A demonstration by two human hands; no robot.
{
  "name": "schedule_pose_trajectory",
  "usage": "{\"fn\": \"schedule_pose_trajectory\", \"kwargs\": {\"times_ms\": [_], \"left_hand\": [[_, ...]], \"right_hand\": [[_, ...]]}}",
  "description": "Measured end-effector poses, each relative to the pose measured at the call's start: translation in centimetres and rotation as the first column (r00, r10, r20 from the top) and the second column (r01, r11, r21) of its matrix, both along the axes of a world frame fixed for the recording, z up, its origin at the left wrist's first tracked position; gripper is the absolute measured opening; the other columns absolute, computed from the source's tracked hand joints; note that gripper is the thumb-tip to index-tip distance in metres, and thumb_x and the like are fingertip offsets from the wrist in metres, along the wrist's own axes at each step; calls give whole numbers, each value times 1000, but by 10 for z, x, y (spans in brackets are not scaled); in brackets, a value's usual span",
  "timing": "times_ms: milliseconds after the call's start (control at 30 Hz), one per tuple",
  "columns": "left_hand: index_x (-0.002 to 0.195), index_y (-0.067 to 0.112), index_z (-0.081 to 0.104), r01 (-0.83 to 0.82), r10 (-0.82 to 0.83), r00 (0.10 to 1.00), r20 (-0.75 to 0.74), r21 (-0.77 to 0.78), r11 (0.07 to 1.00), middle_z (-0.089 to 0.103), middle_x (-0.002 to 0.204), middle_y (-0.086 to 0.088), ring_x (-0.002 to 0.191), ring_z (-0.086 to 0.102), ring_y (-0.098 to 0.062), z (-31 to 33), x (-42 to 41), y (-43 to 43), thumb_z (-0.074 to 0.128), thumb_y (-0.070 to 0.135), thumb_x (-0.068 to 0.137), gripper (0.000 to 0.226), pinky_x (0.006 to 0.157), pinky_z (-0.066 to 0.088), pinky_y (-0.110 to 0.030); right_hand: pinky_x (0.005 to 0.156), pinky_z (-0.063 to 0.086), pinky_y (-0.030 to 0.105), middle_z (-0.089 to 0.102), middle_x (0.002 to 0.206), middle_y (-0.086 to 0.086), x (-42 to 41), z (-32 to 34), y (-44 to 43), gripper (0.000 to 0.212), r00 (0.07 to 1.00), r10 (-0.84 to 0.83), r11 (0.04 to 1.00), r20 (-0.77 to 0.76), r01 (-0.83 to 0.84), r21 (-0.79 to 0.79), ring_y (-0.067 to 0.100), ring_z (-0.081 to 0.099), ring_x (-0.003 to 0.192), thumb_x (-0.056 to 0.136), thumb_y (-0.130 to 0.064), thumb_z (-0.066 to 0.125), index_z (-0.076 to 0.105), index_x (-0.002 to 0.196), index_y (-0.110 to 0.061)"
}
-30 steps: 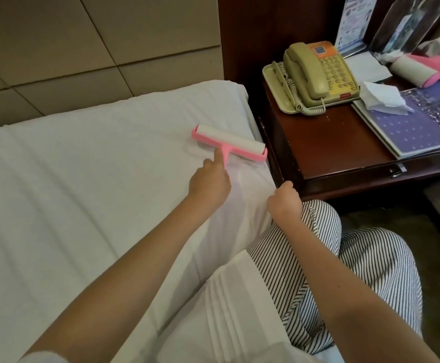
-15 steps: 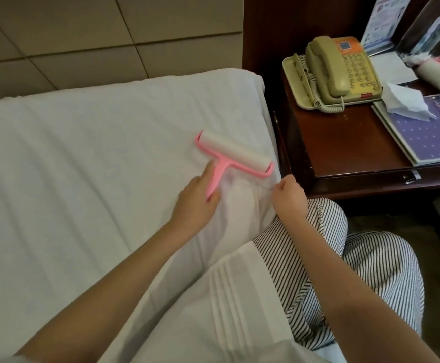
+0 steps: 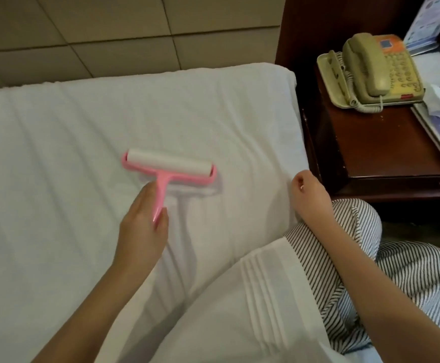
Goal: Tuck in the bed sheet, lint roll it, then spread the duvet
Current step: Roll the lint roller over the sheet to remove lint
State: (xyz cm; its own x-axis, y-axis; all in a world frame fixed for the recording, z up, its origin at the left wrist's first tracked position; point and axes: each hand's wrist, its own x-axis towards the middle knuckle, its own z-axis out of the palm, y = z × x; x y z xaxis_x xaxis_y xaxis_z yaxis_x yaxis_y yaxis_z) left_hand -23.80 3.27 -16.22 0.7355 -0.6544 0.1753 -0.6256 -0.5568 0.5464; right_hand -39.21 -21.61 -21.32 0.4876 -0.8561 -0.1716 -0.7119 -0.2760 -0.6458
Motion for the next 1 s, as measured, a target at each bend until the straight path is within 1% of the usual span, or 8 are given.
{"fn": "schedule_pose_trajectory", "kwargs": {"times_ms": [67,200,400,567,700,767,833,1000], "left_hand": [[140,1,38,-19,21,1000,-23,77,997,52,132,-17,118,52,-32,-14,11,3,50,2,91,50,95,38,-29],[139,-1,38,-40,40,998,-47,-10,999,52,131,-20,119,51,-33,-29,46,-39,49,0,91,49,92,33,-19],[134,2,45,-92,92,994,-66,5,996,60,108,-21,101,57,-36,-19,60,-88,46,-3,88,45,74,35,-22],[144,4,34,7,8,996,-88,175,984,55,129,-20,106,59,-37,-11,-9,3,57,0,86,62,83,44,-32],[133,-3,47,73,-53,996,-65,352,933,66,104,-20,69,66,-39,-8,-45,48,70,0,76,62,53,51,-36],[128,-4,49,83,-73,997,-40,405,910,65,90,-21,63,63,-39,-6,-32,37,67,4,78,54,49,48,-36],[127,-5,49,62,-80,996,34,365,929,63,88,-25,70,63,-42,-11,-3,9,63,7,82,49,56,48,-41],[147,1,23,-59,53,998,27,253,966,51,131,-21,111,53,-37,-30,62,-89,46,12,94,58,85,41,-40]], "right_hand": [[80,46,39,58,103,8,7,-1,6,22,984,153,983,-95,-162,-86,25,55,90,98,-21,39,52,109,-7],[93,36,36,55,123,12,9,-9,10,34,886,412,846,-214,-459,-270,29,50,111,96,-16,46,51,126,-3],[93,42,44,57,126,17,5,-11,10,43,869,444,817,-218,-493,-299,37,54,112,88,-21,43,57,121,3],[113,16,33,27,153,7,5,-10,6,47,853,433,821,-292,-507,-264,25,23,141,100,-26,39,34,144,-10],[115,3,31,10,158,2,7,-9,9,52,809,476,798,-344,-562,-218,22,7,145,101,-32,32,19,150,-19],[115,2,31,8,159,1,7,-8,10,52,799,479,787,-364,-574,-225,21,5,146,101,-33,30,17,150,-19],[115,1,31,8,159,1,6,-7,11,52,798,475,788,-370,-573,-225,21,5,146,101,-33,30,17,150,-19],[115,5,32,14,158,2,7,-9,11,51,813,463,799,-353,-555,-232,21,10,145,101,-31,31,23,149,-16]]}}
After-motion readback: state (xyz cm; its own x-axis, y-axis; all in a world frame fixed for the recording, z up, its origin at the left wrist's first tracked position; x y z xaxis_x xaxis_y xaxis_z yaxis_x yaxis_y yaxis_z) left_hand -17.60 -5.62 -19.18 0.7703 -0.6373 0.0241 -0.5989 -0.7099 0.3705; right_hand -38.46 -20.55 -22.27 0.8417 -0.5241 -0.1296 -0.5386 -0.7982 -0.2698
